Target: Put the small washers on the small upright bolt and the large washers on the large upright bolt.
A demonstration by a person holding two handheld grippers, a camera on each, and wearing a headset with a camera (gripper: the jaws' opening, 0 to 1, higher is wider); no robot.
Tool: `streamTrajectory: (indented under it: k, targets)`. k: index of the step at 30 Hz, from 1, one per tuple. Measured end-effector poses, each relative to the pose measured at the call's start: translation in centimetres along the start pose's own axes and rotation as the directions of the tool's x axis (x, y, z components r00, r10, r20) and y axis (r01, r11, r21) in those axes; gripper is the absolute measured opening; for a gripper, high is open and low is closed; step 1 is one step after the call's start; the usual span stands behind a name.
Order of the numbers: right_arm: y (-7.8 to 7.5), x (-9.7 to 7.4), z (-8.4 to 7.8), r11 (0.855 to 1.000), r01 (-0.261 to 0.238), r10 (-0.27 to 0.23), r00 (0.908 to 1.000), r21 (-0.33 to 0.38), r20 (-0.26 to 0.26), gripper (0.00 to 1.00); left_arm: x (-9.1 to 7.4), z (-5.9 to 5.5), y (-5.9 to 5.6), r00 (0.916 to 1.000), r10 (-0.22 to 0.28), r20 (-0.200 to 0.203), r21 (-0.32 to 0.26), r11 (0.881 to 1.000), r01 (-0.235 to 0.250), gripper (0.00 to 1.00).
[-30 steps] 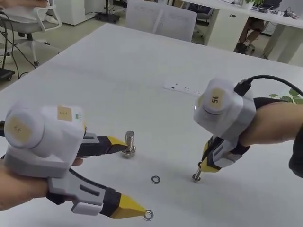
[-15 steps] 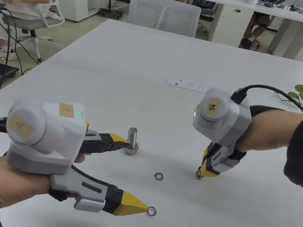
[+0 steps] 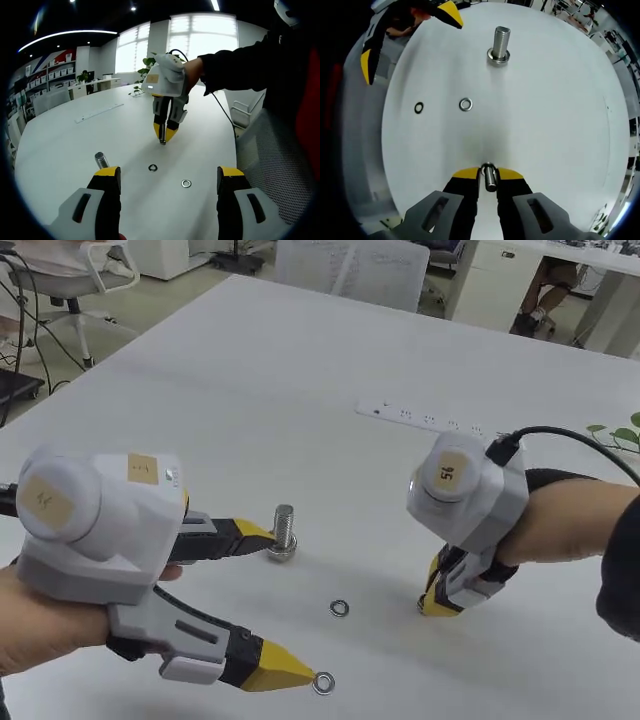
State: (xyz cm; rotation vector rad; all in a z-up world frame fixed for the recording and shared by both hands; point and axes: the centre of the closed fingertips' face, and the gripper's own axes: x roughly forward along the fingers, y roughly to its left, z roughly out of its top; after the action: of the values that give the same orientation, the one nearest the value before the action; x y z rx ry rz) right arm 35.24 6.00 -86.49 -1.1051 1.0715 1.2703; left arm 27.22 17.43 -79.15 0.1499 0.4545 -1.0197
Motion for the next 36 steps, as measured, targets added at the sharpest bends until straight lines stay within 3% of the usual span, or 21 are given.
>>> streamTrajectory:
  k: [13,17,24,36]
  targets:
    - [-0.3,-0.1,-0.2,1.000,0.004,-0.004,1.0000,0.003,0.003,0.20,0.1,0.0,0.1,1.0000,-0.001,-0.002,0.000,1.000,0.001,0.78]
    - [-0.1,-0.3,0.0,1.000,-0.006,0.006,0.9999,0.008,0.013,0.27,0.2,0.0,0.0,1.0000,-0.002,-0.004,0.001,1.000,0.002,0.78]
    - [-0.2,-0.6,0.4,1.000,-0.004,0.004,0.9995,0.002,0.030,0.32,0.2,0.0,0.0,1.0000,-0.003,-0.002,0.001,1.000,0.003,0.78]
    - [-0.2,-1.3,2.2,1.000,0.002,0.000,0.9989,-0.031,0.046,0.33,0.0,0.1,0.1,1.0000,0.003,0.004,0.001,1.000,-0.003,0.78]
